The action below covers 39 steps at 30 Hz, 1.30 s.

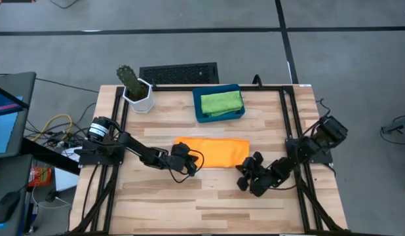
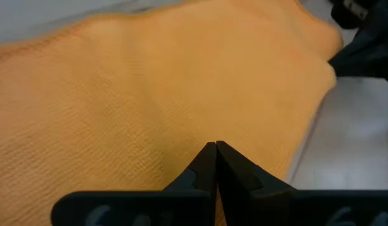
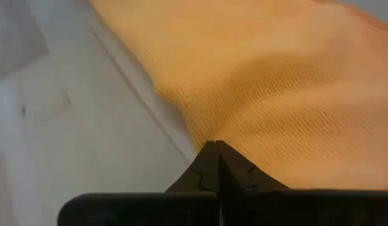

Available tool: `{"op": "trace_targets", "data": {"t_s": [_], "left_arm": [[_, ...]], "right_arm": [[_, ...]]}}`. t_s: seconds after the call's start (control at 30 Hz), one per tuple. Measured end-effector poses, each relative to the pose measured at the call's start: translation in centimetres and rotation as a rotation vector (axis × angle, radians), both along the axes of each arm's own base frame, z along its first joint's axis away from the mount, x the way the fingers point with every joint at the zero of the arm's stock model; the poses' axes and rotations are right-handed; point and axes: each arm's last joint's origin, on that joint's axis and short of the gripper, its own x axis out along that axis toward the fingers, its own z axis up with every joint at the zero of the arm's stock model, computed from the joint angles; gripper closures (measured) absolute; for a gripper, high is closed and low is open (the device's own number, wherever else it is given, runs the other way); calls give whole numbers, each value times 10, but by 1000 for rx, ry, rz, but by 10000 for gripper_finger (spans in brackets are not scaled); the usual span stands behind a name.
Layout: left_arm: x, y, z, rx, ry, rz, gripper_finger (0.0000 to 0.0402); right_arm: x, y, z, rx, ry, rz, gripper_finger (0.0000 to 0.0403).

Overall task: Fold microfiber towels
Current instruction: Fold the orange microfiber cloth

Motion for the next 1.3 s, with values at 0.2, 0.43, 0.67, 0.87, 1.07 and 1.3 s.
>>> {"op": "trace_targets", "data": {"t_s": [0.2,0.43,0.67,0.87,1.07,1.3], "left_arm": [[-1,-4,1,-24,14,-57,401],[1,-4,2,-18,-12,-58,401],[3,-5,6,-26,-62,-62,401],[4,-5,7,-36,-78,-58,401],[5,-6,11,-66,-96,-86,401],[2,-6,51,-88,-198,-124,402]], "right_arm": [[-32,6,14,-14,95,9,393],[-50,-7,47,-108,-197,-193,385],[-34,-45,37,-264,-142,-401,391],[-18,-66,7,-311,-83,-533,373],[-13,-72,-35,-325,-90,-570,391],[-21,-65,-23,-283,-84,-592,374]]}}
